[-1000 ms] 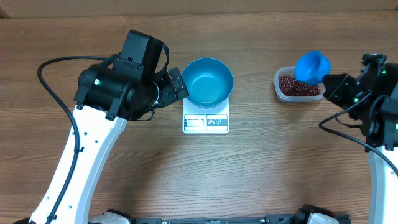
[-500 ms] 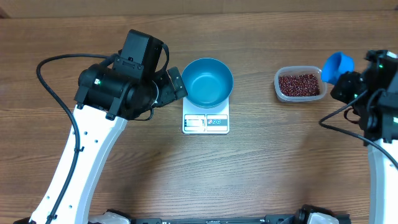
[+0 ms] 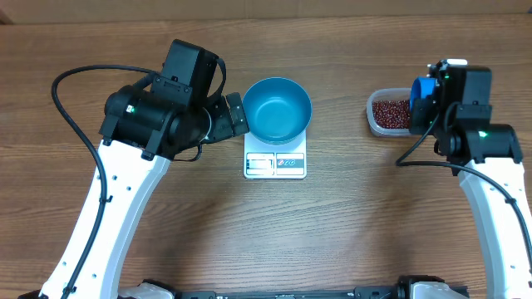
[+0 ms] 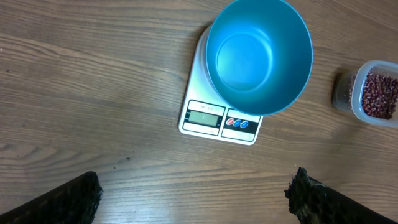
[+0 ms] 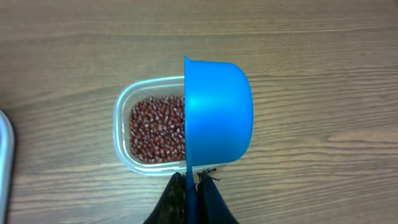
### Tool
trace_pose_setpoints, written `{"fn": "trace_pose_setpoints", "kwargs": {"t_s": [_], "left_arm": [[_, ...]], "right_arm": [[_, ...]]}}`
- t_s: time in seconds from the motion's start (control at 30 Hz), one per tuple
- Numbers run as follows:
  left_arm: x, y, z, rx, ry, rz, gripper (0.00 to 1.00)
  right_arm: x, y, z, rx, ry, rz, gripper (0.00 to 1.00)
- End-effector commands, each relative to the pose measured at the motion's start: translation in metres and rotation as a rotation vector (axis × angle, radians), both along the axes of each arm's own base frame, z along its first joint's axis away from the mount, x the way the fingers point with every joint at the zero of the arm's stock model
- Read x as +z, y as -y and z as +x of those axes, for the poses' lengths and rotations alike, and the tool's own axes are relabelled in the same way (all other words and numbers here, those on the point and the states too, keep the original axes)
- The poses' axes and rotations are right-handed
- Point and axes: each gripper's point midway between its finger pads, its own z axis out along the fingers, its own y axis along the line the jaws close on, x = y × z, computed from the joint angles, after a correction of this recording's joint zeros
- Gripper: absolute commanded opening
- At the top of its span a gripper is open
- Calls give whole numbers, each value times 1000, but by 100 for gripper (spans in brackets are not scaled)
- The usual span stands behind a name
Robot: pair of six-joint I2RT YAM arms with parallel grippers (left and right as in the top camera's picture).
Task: Scoop item into bowl and weigh 150g on scale
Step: 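Carry the blue cup with the right gripper over the bean container, then lower the blue cup into the red beans with the right gripper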
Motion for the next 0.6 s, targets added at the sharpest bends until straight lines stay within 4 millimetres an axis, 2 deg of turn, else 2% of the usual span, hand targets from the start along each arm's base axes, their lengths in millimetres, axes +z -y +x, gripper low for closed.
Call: {"fn": "trace_pose_setpoints", "kwargs": {"t_s": [0.0,0.33,0.57], "left_arm": [[2,-2,6,-9,24,19,100],[6,1,13,-9,54,6,100],[7,1,15,-8,62,3,99]], "right_arm": [[7,3,4,3,2,-77,4],[-26,5,10,-1,-99,-89,4],[-36,11,16,-21,-120,-119,4]]}}
